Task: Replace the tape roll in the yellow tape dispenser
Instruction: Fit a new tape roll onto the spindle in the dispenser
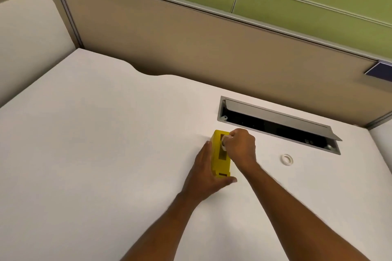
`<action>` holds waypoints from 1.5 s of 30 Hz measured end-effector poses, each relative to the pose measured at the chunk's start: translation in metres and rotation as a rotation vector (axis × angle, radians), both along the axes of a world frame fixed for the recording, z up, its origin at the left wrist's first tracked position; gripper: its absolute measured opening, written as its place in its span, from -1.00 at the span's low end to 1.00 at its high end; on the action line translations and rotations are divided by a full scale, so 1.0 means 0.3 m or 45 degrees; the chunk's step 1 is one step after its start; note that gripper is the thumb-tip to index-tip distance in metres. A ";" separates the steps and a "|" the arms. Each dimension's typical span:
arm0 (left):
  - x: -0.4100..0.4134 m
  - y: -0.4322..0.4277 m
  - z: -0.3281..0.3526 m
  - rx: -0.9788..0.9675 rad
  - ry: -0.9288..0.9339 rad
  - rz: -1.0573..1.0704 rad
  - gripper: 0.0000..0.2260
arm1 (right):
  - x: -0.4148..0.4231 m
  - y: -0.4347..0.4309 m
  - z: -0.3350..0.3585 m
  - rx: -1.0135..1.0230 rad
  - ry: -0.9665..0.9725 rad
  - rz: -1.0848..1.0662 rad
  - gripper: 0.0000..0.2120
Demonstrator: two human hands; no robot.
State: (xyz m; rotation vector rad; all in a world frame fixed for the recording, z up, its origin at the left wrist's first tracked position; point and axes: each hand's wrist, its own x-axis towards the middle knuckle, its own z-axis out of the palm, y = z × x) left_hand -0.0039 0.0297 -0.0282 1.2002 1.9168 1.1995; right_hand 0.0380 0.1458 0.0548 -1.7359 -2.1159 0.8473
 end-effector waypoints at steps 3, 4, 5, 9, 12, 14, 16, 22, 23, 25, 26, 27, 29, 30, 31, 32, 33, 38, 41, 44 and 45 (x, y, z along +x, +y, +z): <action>-0.008 0.012 -0.032 -0.037 0.042 -0.022 0.10 | -0.013 0.015 -0.019 0.033 -0.008 0.000 -0.81; -0.012 0.015 -0.044 -0.046 0.053 -0.016 0.10 | -0.017 0.020 -0.024 0.038 -0.007 0.006 -0.82; -0.015 0.018 -0.053 -0.050 0.075 -0.002 0.10 | -0.021 0.023 -0.030 0.043 0.000 0.007 -0.84; -0.016 0.031 -0.077 -0.058 0.161 0.050 0.08 | -0.027 0.020 -0.045 0.087 0.026 0.008 -0.93; -0.011 0.029 -0.083 -0.087 0.196 0.042 0.08 | -0.022 0.017 -0.056 0.139 0.011 0.029 -0.97; -0.010 0.029 -0.089 -0.080 0.218 0.050 0.06 | -0.022 0.014 -0.065 0.181 -0.013 0.035 -0.90; -0.009 0.027 -0.091 -0.057 0.241 0.059 0.05 | -0.023 0.009 -0.074 0.220 -0.054 0.045 -0.85; -0.012 0.025 -0.079 0.004 0.262 0.072 0.02 | -0.031 0.013 -0.083 0.253 -0.088 0.056 -0.90; -0.013 0.024 -0.077 0.010 0.263 0.072 0.02 | -0.033 0.014 -0.081 0.245 -0.095 0.053 -0.89; -0.013 0.023 -0.074 0.009 0.267 0.065 0.02 | -0.035 0.018 -0.075 0.218 -0.106 0.051 -0.89; -0.013 0.023 -0.074 0.005 0.268 0.063 0.02 | -0.036 0.021 -0.072 0.199 -0.113 0.048 -0.88; -0.013 0.023 -0.074 0.002 0.270 0.061 0.02 | -0.037 0.023 -0.070 0.180 -0.126 0.047 -0.88; -0.011 0.023 -0.074 0.003 0.277 0.060 0.01 | -0.038 0.024 -0.070 0.146 -0.162 0.052 -0.89; -0.010 0.023 -0.075 0.005 0.278 0.061 0.01 | -0.038 0.022 -0.071 0.136 -0.182 0.057 -0.89; -0.010 0.023 -0.076 0.008 0.277 0.062 0.01 | -0.038 0.020 -0.071 0.130 -0.200 0.063 -0.89; -0.010 0.024 -0.076 0.008 0.276 0.062 0.01 | -0.038 0.019 -0.072 0.130 -0.211 0.070 -0.89; -0.010 0.023 -0.077 0.006 0.276 0.061 0.01 | -0.039 0.019 -0.073 0.134 -0.215 0.077 -0.89; -0.009 0.023 -0.079 -0.001 0.264 0.053 0.01 | -0.046 0.016 -0.076 0.162 -0.202 0.075 -0.88; -0.009 0.025 -0.082 -0.009 0.264 0.052 0.01 | -0.046 0.014 -0.079 0.195 -0.215 0.097 -0.87; -0.008 0.025 -0.085 0.016 0.279 0.064 0.00 | -0.034 0.003 -0.087 0.270 -0.202 0.158 -0.85; -0.008 0.024 -0.086 0.025 0.284 0.069 0.01 | -0.030 -0.002 -0.091 0.292 -0.189 0.181 -0.84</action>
